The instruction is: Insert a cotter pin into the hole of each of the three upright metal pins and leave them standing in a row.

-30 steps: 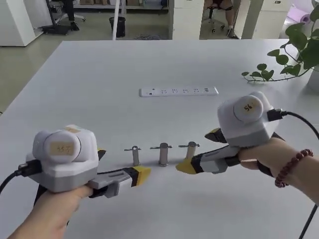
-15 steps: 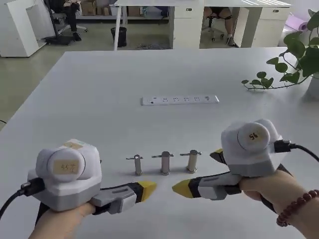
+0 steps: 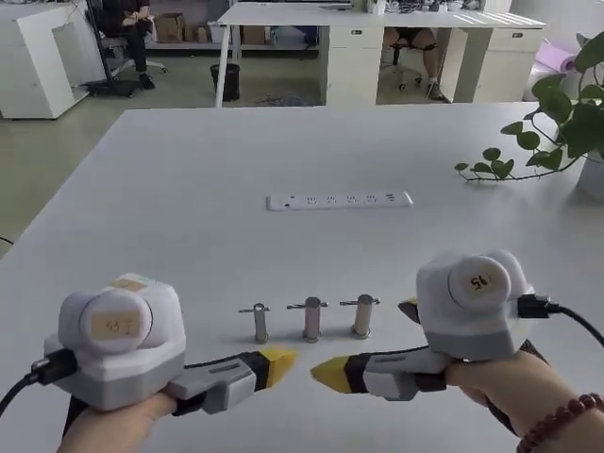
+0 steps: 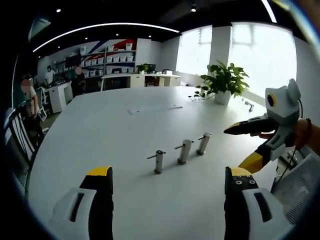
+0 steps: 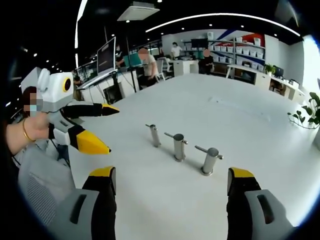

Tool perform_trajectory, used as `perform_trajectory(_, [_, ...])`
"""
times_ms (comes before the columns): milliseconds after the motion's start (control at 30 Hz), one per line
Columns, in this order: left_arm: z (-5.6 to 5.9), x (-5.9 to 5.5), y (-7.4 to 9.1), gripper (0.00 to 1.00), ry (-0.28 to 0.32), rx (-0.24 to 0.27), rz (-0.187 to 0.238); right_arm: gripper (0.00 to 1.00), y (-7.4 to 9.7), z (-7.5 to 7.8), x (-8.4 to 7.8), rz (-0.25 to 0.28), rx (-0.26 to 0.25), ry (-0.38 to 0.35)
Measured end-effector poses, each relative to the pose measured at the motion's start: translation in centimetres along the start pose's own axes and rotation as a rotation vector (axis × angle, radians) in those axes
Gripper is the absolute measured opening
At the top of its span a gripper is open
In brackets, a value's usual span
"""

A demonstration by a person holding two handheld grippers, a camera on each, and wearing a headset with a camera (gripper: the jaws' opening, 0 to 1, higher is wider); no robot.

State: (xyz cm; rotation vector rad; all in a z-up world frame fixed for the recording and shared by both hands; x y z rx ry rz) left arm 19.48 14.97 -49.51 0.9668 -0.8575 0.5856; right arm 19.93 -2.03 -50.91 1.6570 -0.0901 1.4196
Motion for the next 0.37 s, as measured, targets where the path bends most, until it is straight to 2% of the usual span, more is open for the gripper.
perform_trajectory(100, [0.23, 0.1, 0.05, 0.96, 0.002, -0.008, 0.008, 0.91, 0.21, -0.27, -0.33, -0.013, 0.004, 0.01])
perform_trajectory(200, [0.36, 0.03, 0.04, 0.98, -0.014, -0.007, -0.001, 0.91, 0.43, -0.1, -0.45, -0.023, -0.01, 0.026])
perform_trajectory(367, [0.61, 0.02, 0.05, 0.99, -0.018, -0.012, 0.001, 0.91, 0.78, -0.22, -0.61, -0.023, -0.012, 0.013])
Point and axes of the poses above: the centre of the closed fingertips' face, and the gripper's own axes: y roughly backward along the fingers, z roughly to its right, x roughly out of its top, the point moved 4 cm from there along y, roughly backward along the fingers, and after that the axes turned 12 degrees about y, right-handed, at the moved point
